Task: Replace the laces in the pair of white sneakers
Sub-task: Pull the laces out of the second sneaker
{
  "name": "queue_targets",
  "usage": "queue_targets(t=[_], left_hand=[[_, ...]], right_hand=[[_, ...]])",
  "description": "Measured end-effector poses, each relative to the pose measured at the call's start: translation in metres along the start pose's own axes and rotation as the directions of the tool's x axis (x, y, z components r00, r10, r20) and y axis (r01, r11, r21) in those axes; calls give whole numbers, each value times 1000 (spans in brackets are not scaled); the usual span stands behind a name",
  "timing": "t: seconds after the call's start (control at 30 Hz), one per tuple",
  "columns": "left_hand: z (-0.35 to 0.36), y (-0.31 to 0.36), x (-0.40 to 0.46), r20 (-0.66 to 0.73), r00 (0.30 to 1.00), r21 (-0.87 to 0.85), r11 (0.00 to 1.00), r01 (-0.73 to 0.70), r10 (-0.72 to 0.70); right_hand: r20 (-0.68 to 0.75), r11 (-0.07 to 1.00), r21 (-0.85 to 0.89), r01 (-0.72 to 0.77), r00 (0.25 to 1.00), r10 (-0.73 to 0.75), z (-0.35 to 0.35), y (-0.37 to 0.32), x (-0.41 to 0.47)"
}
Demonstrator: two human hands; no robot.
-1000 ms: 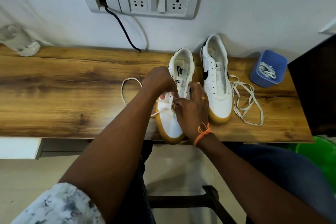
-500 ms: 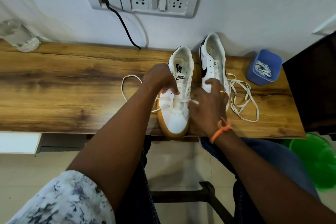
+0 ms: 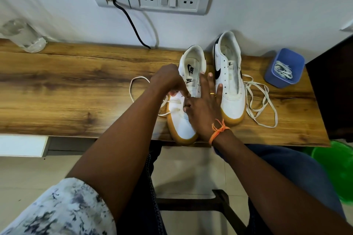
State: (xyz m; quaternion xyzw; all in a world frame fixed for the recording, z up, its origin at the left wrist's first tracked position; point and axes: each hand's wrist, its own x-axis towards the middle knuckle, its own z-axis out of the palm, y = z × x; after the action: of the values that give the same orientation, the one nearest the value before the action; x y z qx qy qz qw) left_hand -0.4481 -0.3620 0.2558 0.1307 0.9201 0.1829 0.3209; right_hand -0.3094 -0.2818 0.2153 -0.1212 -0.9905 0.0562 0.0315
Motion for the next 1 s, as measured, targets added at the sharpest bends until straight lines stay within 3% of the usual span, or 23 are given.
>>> queue_targets(t=[0.23, 0.43, 0.77, 0.9, 1.0], left_hand=[[0, 0, 1, 8, 1000, -15, 1000, 25, -25], [0, -1, 2, 18, 999, -24, 999, 28, -27], [1, 0, 2, 23, 1000, -26, 1000, 14, -13], [0, -2, 2, 24, 1000, -21, 1000, 20, -20], [0, -2, 3, 28, 999, -6, 1000, 21, -21]], right_hand=[[15, 995, -75, -70, 997, 71, -27, 15, -2], [33, 987, 142, -73, 997, 69, -43, 16, -11], [29, 991, 99, -89, 996, 86, -14, -2, -6], [-15, 948, 197, -249, 966, 257, -43, 29, -4], [26, 898, 172, -405, 913, 407, -55, 54, -8]])
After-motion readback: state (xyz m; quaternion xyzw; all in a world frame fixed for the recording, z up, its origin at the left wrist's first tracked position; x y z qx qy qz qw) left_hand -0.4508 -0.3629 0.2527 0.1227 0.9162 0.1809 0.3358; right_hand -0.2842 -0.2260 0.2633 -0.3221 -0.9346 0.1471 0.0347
